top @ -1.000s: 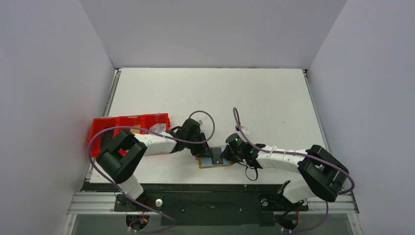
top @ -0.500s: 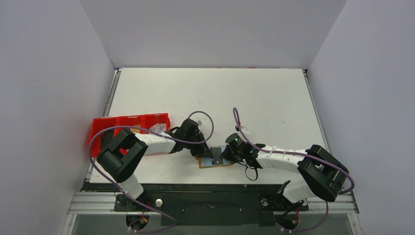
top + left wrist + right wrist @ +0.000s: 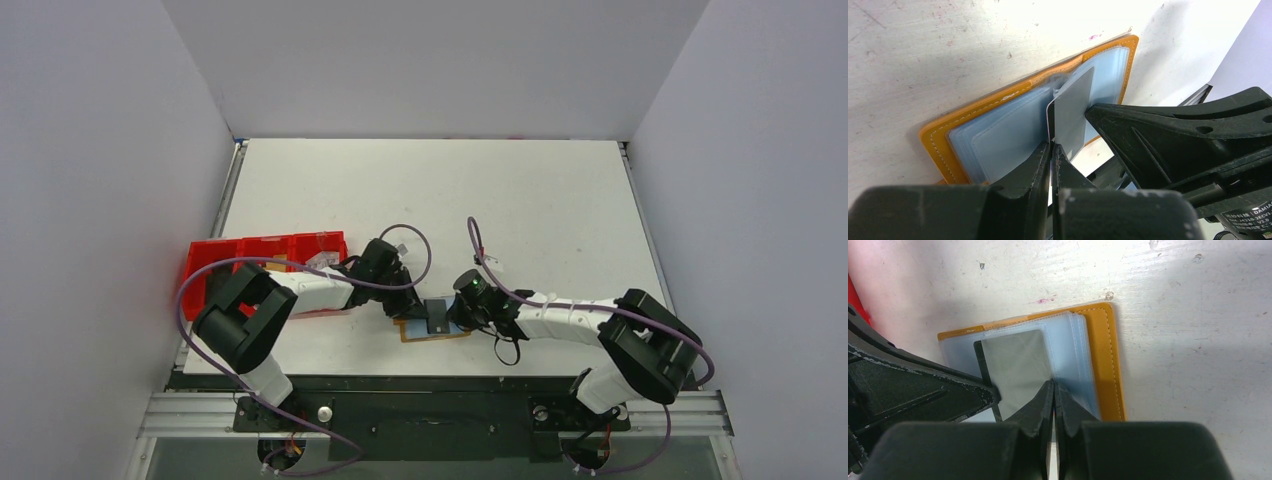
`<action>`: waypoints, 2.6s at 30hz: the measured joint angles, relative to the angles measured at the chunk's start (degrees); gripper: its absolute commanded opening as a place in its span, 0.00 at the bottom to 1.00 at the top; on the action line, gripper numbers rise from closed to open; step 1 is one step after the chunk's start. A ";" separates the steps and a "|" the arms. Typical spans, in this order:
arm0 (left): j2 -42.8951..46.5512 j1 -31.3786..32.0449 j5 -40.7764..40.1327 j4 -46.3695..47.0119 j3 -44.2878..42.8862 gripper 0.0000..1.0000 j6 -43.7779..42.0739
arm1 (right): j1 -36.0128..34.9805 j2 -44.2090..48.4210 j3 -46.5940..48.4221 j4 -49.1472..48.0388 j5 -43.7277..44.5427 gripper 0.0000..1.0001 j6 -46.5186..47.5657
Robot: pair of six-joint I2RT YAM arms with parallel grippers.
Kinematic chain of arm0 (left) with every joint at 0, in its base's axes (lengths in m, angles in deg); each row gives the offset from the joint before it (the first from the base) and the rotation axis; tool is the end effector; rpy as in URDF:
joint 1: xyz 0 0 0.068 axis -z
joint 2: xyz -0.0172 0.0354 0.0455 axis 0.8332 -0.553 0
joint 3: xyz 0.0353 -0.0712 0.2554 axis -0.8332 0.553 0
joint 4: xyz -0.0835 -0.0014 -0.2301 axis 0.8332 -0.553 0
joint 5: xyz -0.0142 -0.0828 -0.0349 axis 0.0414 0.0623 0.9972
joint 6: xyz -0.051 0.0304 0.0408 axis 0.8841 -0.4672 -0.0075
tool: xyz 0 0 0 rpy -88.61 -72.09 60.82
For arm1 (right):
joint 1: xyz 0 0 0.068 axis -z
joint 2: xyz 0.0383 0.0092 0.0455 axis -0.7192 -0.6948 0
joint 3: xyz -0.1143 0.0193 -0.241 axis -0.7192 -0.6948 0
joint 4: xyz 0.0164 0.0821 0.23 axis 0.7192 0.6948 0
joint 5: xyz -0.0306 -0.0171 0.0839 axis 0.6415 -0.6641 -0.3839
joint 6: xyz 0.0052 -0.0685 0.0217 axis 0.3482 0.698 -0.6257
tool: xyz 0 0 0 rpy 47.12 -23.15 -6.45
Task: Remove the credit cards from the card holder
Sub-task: Remove the credit card from the card holder.
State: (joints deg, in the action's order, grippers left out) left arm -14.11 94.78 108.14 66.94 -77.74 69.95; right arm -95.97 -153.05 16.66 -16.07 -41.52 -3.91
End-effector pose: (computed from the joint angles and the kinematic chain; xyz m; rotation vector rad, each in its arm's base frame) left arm 0.2241 -0.2081 0.1227 -0.2466 2.8070 -1.0799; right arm 0.1766 0.2010 0.1306 0.3572 2.6027 0.6646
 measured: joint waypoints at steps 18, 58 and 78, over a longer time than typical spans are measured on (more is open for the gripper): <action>0.39 -1.22 0.74 -1.03 0.00 0.00 -1.29 | -0.79 -2.27 2.95 2.25 0.85 0.00 1.14; 2.82 -3.21 3.21 0.90 3.58 0.00 0.15 | -0.63 0.70 0.46 -0.61 -0.85 0.39 1.49; 3.32 -3.63 5.99 15.37 8.48 0.00 15.32 | 4.72 7.69 -12.87 -16.79 -12.87 0.38 -5.20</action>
State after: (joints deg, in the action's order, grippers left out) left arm -10.79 91.15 114.13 82.31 -69.26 85.27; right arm -91.25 -145.36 3.78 -32.85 -54.39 -9.11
